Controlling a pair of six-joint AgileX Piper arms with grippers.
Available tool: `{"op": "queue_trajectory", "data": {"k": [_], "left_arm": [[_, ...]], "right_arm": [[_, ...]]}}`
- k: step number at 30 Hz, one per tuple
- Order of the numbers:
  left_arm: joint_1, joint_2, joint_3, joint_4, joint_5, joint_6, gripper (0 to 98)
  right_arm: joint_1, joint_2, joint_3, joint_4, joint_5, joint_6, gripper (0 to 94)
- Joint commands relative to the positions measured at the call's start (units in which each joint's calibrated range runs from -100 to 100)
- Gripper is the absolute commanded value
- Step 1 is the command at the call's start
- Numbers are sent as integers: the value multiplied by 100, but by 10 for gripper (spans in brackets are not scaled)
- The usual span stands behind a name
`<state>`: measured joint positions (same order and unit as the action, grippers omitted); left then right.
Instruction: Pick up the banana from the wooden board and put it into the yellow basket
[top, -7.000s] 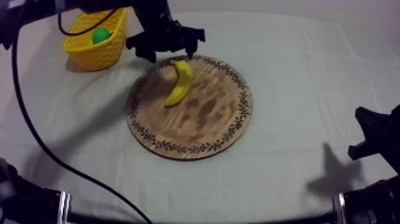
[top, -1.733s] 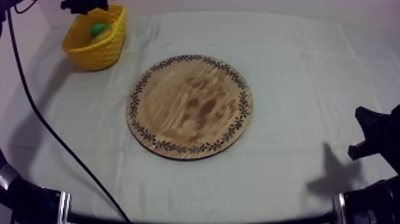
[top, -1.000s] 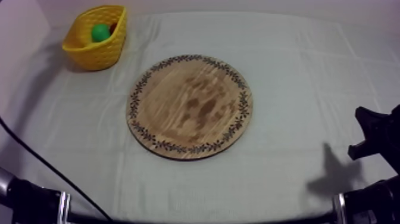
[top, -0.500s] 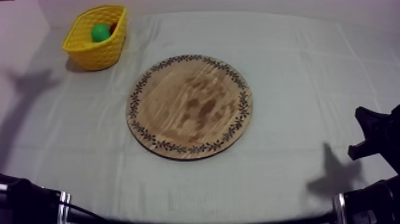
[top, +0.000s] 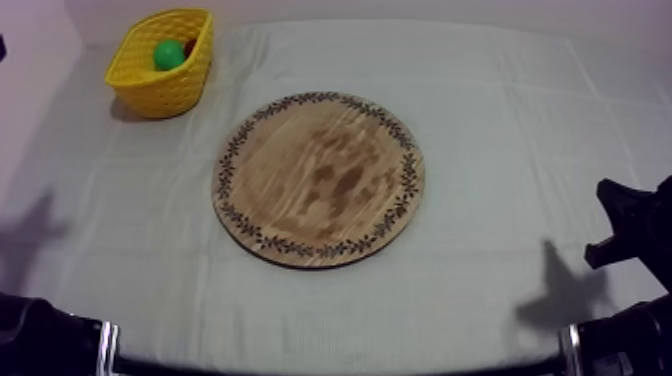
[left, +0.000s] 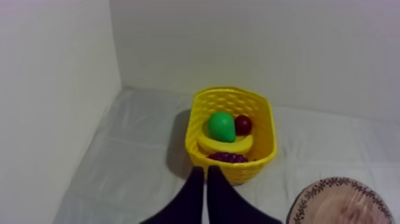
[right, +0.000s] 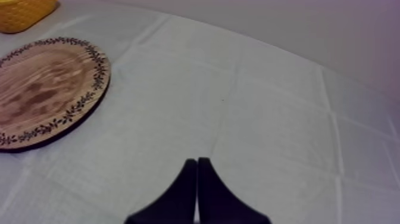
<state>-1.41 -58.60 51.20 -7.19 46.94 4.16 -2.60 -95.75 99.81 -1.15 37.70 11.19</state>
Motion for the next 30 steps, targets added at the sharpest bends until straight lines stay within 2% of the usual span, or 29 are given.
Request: {"op": "queue_trajectory", "data": {"k": [1,14,30], "left_arm": [[24,-1311,1214,-15,-110,-30,0],[177,-3267,3630,-50,-955,-73,0],[282,-4090,4457,6,-726,41,0]], "right_arm": [[0,0,-3,0,-4,2,3],[0,0,-3,0,-4,3,3],[0,0,-3,0,-4,1,3]]}}
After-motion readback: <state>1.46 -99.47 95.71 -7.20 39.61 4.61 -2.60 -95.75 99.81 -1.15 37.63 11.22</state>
